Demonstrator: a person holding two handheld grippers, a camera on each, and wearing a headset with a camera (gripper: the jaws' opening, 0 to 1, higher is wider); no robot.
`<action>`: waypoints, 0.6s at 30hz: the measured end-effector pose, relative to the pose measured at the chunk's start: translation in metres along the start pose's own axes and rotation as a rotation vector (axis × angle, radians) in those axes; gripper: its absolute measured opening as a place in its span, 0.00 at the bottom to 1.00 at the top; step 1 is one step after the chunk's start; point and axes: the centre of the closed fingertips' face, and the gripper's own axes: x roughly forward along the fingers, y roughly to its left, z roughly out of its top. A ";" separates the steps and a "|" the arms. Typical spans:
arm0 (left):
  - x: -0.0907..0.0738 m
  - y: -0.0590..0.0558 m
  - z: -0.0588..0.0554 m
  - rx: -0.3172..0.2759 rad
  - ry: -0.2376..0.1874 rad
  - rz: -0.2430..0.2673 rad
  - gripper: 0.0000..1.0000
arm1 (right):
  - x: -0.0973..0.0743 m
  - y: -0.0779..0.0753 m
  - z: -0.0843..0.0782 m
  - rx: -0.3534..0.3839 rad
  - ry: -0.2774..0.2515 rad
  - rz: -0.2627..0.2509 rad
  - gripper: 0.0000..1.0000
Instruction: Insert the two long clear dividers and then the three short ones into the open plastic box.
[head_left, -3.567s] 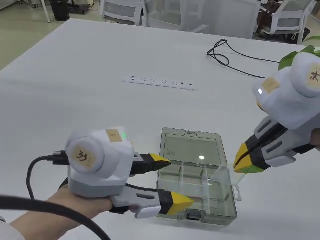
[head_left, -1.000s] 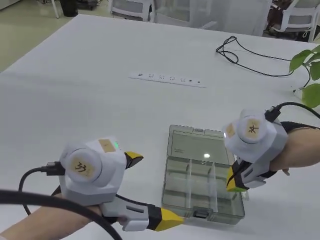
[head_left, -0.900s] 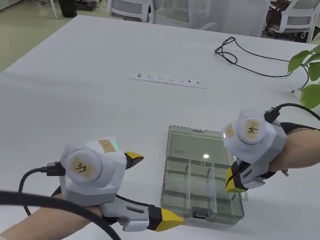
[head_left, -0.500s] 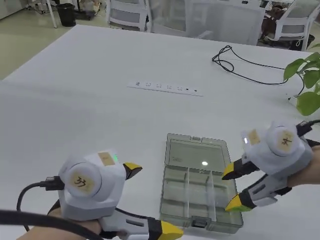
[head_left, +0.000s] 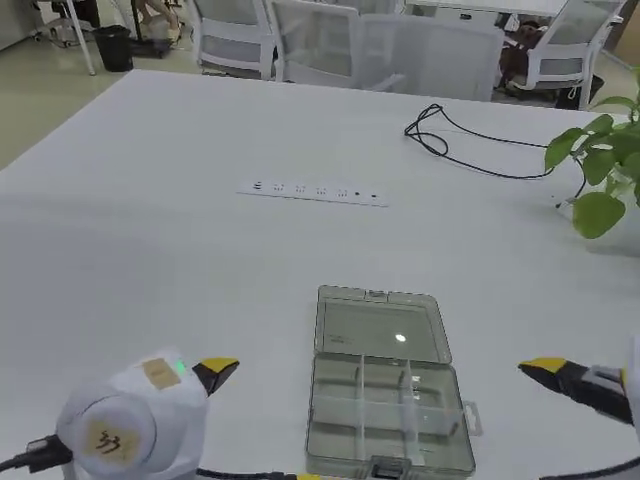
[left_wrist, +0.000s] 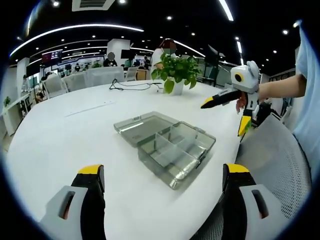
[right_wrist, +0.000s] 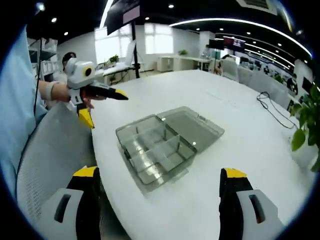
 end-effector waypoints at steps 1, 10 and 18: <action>0.000 0.002 -0.001 0.001 0.003 0.011 1.00 | -0.002 0.002 -0.001 0.010 -0.020 -0.028 1.00; 0.000 0.008 -0.016 0.048 0.061 0.068 1.00 | -0.014 0.012 0.009 -0.011 -0.131 -0.166 1.00; 0.000 0.011 -0.020 0.106 0.088 0.092 1.00 | -0.014 0.003 0.002 -0.036 -0.102 -0.205 1.00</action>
